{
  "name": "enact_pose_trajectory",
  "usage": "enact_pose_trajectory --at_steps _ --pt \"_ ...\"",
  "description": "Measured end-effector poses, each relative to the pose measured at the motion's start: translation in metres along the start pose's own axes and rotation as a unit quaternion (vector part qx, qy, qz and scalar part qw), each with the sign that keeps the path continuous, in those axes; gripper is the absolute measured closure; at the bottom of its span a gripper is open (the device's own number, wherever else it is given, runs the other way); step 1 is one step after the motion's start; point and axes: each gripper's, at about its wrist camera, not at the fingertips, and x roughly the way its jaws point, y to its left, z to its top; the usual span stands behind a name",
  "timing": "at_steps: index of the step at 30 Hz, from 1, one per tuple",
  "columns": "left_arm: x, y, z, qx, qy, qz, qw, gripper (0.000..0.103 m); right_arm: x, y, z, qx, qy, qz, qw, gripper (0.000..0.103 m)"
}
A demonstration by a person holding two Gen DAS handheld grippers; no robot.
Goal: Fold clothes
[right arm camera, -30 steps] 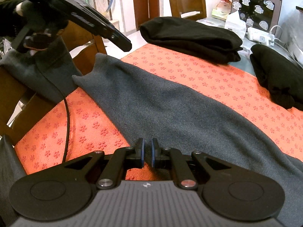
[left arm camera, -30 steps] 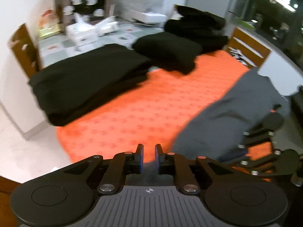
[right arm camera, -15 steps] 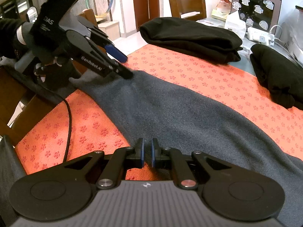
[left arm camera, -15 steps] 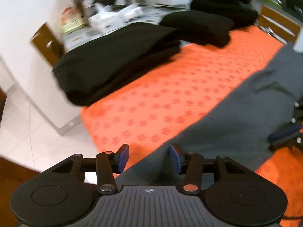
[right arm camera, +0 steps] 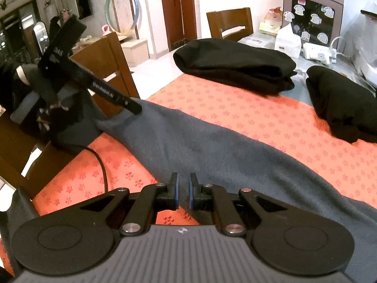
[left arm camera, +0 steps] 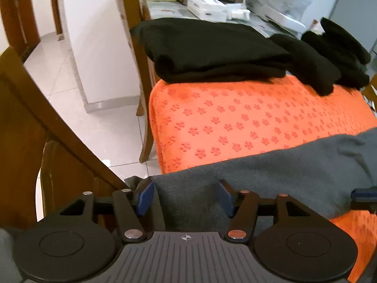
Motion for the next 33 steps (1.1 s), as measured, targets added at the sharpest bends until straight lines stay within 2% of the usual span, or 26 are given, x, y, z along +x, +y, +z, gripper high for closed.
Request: enact_pose_trajectory --at_steps 3,5,7,8,9,12,15,18,23,27,29,33 --pt "0.001 0.007 -0.004 -0.035 -0.003 -0.007 0.9994 0.034 -0.001 -0.001 -0.001 0.001 0.002 -0.006 1.0 0.093" --pt "0.002 0.011 -0.006 -0.057 -0.005 -0.014 0.9983 0.035 -0.002 -0.002 -0.003 0.005 0.003 -0.008 1.0 0.093" --pt "-0.002 0.014 -0.005 -0.076 -0.011 -0.032 0.9965 0.068 -0.003 -0.004 -0.004 0.013 0.003 -0.01 1.0 0.093" --pt "-0.004 0.015 -0.005 -0.085 -0.014 -0.041 0.9954 0.09 -0.004 -0.006 -0.005 0.017 0.003 -0.01 1.0 0.093" --pt "-0.007 0.015 -0.005 -0.089 -0.017 -0.045 0.9948 0.095 -0.004 -0.007 -0.006 0.021 0.003 -0.011 1.0 0.093" --pt "-0.022 0.006 -0.005 -0.069 -0.022 -0.024 0.9971 0.095 -0.01 -0.013 -0.007 0.037 -0.004 -0.019 0.999 0.093" --pt "-0.03 -0.002 -0.009 -0.048 -0.008 0.007 0.9988 0.095 -0.016 -0.022 -0.008 0.051 -0.014 -0.035 0.998 0.093" --pt "-0.022 -0.007 -0.017 -0.032 0.014 0.034 0.9988 0.094 -0.019 -0.039 -0.009 0.063 -0.019 -0.065 0.996 0.09" --pt "-0.011 -0.001 -0.02 -0.033 0.015 0.065 0.9972 0.096 -0.017 -0.078 -0.015 0.093 -0.007 -0.12 0.988 0.081" --pt "-0.019 0.002 -0.015 -0.036 -0.011 0.067 0.9971 0.094 -0.017 -0.097 -0.029 0.105 0.017 -0.136 0.985 0.078" --pt "-0.029 0.0 -0.012 -0.033 -0.035 0.068 0.9965 0.092 -0.022 -0.095 -0.034 0.108 0.016 -0.124 0.986 0.078" --pt "-0.049 -0.022 -0.009 0.013 -0.075 0.074 0.9943 0.073 -0.02 -0.072 -0.037 0.079 0.019 -0.099 0.992 0.078"
